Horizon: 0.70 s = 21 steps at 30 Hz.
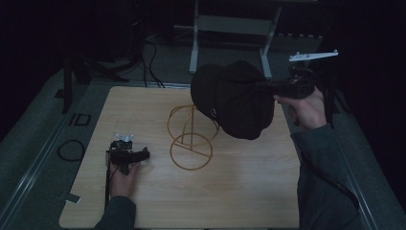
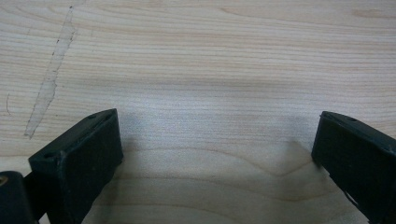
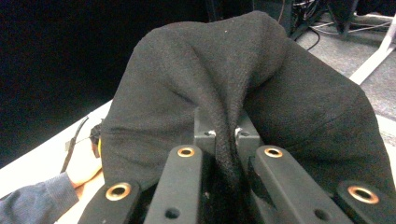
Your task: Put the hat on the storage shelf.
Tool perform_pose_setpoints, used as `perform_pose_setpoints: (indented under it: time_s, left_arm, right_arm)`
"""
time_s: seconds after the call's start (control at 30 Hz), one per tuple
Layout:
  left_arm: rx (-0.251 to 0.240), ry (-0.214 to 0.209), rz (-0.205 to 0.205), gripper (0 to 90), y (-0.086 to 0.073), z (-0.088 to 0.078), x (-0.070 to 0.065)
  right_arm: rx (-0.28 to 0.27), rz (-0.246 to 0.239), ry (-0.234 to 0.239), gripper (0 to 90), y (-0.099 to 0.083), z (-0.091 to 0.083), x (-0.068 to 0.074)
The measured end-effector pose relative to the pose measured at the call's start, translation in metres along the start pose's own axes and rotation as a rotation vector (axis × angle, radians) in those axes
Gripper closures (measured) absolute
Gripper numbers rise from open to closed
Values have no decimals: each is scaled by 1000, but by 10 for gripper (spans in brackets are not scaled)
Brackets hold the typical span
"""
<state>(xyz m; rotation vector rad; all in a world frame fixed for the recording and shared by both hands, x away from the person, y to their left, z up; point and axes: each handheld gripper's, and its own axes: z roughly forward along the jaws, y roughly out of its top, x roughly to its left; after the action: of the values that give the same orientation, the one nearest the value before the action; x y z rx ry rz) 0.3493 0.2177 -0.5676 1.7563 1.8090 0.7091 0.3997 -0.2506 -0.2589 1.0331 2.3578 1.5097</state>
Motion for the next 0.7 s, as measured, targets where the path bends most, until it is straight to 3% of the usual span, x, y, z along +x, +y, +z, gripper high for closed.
perform_pose_setpoints:
  time_s: [0.7]
  left_arm:
    - [-2,0,0,13,0,0,0]
  right_arm:
    - [41,-36,39,849,15,27,19]
